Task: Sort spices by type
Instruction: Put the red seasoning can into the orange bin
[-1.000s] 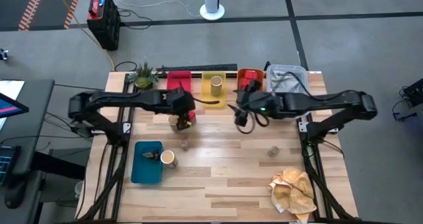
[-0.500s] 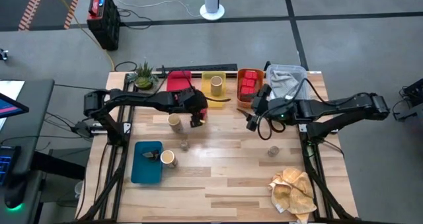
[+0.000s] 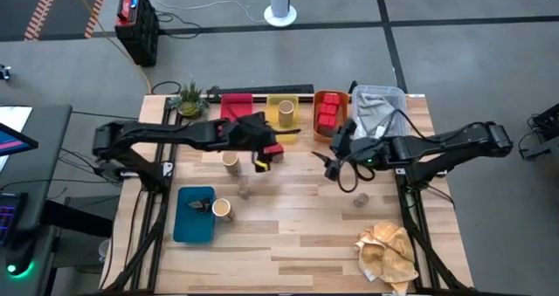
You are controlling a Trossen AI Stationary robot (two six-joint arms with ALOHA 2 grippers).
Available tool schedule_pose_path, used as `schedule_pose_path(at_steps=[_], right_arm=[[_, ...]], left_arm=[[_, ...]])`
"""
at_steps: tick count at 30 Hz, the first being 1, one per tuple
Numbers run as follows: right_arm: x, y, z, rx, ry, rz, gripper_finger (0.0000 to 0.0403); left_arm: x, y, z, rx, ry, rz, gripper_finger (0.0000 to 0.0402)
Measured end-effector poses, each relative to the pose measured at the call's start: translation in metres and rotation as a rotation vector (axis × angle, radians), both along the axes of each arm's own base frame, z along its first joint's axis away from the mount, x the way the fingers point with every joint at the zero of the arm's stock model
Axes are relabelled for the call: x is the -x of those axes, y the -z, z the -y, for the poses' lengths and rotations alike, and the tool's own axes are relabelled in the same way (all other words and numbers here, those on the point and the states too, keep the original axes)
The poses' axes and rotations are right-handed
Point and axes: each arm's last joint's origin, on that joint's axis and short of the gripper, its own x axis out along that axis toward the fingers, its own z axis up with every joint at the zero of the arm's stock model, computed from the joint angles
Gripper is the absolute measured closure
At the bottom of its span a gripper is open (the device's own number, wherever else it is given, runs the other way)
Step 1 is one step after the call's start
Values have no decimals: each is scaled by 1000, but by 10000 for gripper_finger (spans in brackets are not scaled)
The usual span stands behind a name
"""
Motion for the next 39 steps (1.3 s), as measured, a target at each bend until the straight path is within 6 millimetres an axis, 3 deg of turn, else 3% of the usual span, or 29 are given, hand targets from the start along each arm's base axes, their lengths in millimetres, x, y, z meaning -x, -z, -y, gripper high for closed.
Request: schedule_pose_path(at_steps=[7,11,16,22,29,39], right_arm=[[-37,27,6,-55,60,14,85],[-69,40,11,-60,84,-35,85],[-113,46,17,-72,77,-79,85],[-153,53,36,-106,84,-251,85],[-186,57,66,-220,56,-424,85],[-204,69,93,-317,101,-528,39]], left_arm=[[58,10,42,-21,-41,340,125],[86,10,49,11,-60,501,125],[112,-11,47,27,-76,603,125],[135,-18,45,35,-74,581,125],[153,-19,43,27,-77,533,125],[162,-18,42,23,-77,497,125]])
